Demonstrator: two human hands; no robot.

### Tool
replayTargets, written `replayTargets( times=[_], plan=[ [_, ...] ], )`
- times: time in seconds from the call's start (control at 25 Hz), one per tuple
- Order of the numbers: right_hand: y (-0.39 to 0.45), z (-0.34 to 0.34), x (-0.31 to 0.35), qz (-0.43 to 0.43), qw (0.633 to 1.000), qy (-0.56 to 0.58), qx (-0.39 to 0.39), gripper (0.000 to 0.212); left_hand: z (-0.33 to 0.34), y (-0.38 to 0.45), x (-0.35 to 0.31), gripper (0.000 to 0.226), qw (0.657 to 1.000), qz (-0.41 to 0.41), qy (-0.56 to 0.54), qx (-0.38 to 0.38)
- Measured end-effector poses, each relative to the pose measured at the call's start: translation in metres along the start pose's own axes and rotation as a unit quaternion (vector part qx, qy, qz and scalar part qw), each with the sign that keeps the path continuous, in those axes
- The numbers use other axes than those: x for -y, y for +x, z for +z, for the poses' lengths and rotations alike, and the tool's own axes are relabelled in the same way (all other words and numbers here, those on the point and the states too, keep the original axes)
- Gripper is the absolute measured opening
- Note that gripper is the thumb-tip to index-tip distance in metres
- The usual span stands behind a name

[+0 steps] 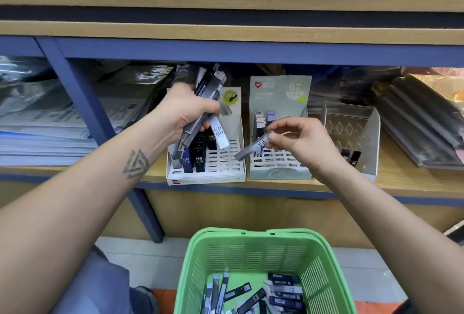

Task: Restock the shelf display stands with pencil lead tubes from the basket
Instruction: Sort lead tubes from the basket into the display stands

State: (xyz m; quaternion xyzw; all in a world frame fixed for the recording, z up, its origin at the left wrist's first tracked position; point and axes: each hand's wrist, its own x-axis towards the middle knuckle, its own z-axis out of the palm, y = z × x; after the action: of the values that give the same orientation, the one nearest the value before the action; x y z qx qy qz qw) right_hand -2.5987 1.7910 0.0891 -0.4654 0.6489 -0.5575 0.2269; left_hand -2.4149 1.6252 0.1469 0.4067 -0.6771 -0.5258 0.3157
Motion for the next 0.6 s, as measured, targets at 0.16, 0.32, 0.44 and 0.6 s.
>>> replayTargets(
  times=[0.16,0.32,0.44,0.6],
  plan=[
    [0.011,0.024,0.016,-0.053,0.995,-0.082,0.006,0.02,-0.024,0.006,0.001,0.013,0.999,-0.019,0.008,-0.026],
    [0.019,0.056,0.019,-0.076,0.986,-0.144,0.024,0.022,-0.043,0.006,0.01,0.015,0.999,-0.026,-0.003,-0.042],
    [0.023,0.067,0.025,-0.07,0.983,-0.16,0.058,0.021,-0.058,0.008,0.014,0.013,0.997,-0.025,-0.044,-0.054],
    [0.031,0.086,0.049,-0.079,0.986,-0.091,0.113,0.017,-0.073,0.01,0.018,0.011,0.994,-0.035,-0.083,-0.058]
  ],
)
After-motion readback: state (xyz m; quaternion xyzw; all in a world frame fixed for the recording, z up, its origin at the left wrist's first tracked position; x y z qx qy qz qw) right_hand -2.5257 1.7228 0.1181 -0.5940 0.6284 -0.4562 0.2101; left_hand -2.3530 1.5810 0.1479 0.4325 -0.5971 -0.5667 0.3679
